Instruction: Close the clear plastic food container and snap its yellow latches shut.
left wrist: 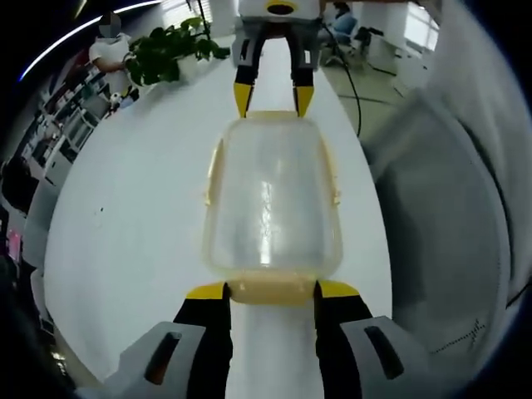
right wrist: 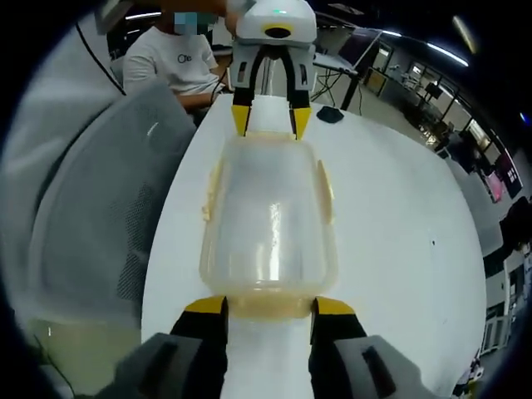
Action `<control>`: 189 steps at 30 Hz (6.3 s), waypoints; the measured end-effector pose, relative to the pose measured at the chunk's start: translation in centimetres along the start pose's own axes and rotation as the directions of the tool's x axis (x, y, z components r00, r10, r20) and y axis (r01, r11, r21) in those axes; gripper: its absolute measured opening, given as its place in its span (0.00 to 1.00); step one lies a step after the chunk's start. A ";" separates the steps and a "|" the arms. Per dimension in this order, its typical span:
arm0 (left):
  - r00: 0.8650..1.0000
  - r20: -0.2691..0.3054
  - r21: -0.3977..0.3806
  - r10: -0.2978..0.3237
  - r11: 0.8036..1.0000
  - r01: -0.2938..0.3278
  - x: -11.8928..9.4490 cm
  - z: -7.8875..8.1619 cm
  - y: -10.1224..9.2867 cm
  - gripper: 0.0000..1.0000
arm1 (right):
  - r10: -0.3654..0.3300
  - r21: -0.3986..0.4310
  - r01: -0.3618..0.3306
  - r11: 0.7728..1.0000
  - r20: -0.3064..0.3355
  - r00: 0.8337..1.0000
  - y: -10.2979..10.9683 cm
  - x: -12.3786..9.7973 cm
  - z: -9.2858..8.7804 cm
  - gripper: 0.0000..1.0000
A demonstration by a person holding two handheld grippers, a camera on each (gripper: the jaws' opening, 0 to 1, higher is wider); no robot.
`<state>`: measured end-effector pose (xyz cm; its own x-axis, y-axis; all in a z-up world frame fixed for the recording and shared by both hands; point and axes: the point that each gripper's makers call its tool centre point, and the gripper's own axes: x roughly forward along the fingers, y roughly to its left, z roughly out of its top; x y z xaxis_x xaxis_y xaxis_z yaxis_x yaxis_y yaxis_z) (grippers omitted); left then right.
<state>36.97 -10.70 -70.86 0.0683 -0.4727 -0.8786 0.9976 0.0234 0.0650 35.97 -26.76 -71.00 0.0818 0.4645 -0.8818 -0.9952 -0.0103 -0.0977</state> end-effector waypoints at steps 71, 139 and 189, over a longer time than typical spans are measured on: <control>0.989 0.150 -0.340 0.011 0.939 0.041 1.9 1.2 -0.2 0.46 | -0.035 0.247 0.017 0.969 0.066 0.997 0.4 -0.2 -1.3 0.43; 0.976 0.123 -0.924 0.182 0.379 0.046 5.1 2.1 0.0 0.36 | -0.158 0.884 0.084 0.460 -0.012 0.987 -0.3 2.2 -1.8 0.25; 0.926 0.337 -0.434 0.169 0.901 -0.006 1.1 7.1 -0.1 0.33 | -0.127 0.325 0.052 0.944 0.214 0.969 -0.8 -0.7 4.6 0.21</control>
<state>36.92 -17.44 -68.48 0.2280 -0.7311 -0.6430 0.9028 0.4061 -0.1416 36.43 -23.01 -68.15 0.1937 0.6409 -0.7428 -0.9533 0.3017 0.0118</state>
